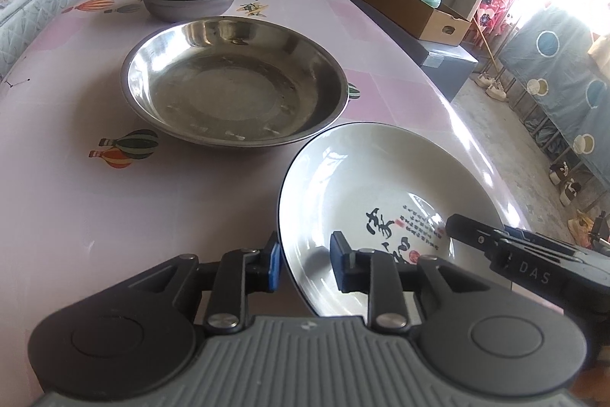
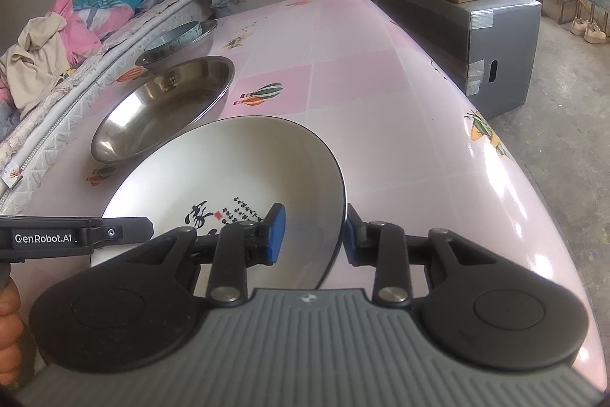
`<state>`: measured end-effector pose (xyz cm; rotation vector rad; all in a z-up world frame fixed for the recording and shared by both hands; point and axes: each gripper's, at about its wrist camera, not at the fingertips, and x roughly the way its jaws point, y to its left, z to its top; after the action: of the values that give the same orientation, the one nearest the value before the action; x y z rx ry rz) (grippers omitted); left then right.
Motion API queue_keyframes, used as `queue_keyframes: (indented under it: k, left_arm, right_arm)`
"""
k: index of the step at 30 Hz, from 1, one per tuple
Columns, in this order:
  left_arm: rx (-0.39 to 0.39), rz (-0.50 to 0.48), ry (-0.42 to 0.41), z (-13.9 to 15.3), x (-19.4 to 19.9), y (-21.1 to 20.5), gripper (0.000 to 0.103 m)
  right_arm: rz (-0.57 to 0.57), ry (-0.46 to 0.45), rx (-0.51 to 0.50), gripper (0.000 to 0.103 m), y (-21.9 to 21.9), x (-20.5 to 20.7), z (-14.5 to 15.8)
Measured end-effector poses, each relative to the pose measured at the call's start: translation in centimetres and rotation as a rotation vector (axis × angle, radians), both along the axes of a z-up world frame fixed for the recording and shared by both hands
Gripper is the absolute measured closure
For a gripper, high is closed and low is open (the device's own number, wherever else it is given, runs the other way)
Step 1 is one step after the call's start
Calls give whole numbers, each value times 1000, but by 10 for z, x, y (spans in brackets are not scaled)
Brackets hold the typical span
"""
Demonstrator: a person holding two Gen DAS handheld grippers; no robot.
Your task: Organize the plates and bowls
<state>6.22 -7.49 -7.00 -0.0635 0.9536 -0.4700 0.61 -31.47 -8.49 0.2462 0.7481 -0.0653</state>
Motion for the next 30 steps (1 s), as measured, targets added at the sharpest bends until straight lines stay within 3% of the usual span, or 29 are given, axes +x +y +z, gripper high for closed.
queue_keyframes:
  k: [30]
  left_arm:
    - [-8,-15,-9,4,-3,-4,77]
  right_arm:
    - [-23,-23,3,72,-6,-9,11]
